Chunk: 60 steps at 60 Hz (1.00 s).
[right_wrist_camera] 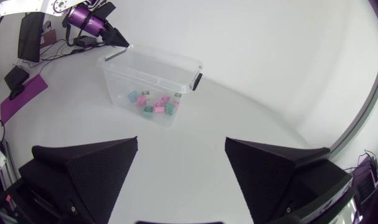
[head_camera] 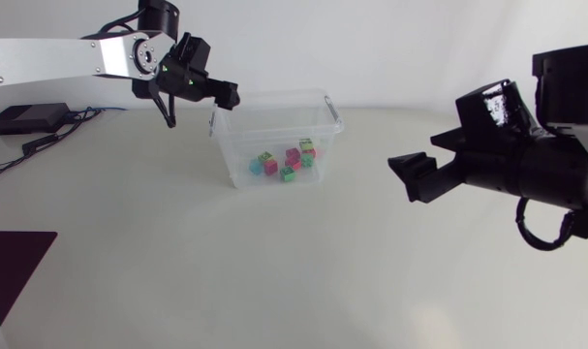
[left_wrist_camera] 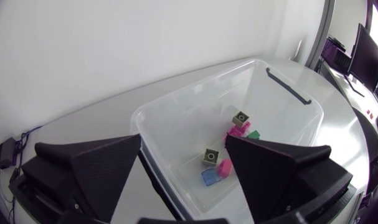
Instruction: Place the duplo bricks in the container
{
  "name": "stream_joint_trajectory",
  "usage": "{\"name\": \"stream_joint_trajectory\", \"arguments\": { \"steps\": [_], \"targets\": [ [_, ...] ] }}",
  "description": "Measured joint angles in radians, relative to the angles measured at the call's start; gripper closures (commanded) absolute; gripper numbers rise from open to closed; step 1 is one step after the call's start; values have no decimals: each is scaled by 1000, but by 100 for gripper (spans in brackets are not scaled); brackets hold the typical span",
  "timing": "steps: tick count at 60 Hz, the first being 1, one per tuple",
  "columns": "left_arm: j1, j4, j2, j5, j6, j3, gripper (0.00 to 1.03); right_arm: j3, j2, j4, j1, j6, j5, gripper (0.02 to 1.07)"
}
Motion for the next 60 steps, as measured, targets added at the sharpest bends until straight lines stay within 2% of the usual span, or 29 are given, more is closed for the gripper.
{"name": "stream_joint_trajectory", "arguments": {
  "steps": [9, 21, 30, 42, 60],
  "targets": [
    [0, -8, -151, -32, 29, -128, 4, -47, -117, -3, -24, -3, 23, 6],
    [17, -4, -397, -33, 32, -323, 4, -129, -266, -7, -98, -3, 26, 6],
    [42, 30, -548, -61, 23, -466, 4, -182, -375, -19, -148, -3, 27, 6],
    [48, 117, -795, -149, 0, -671, 4, -237, -490, -39, -224, -11, 30, 6],
    [94, 160, -1208, -164, -33, -970, 4, -332, -658, -68, -288, -33, 31, 6]
  ]
}}
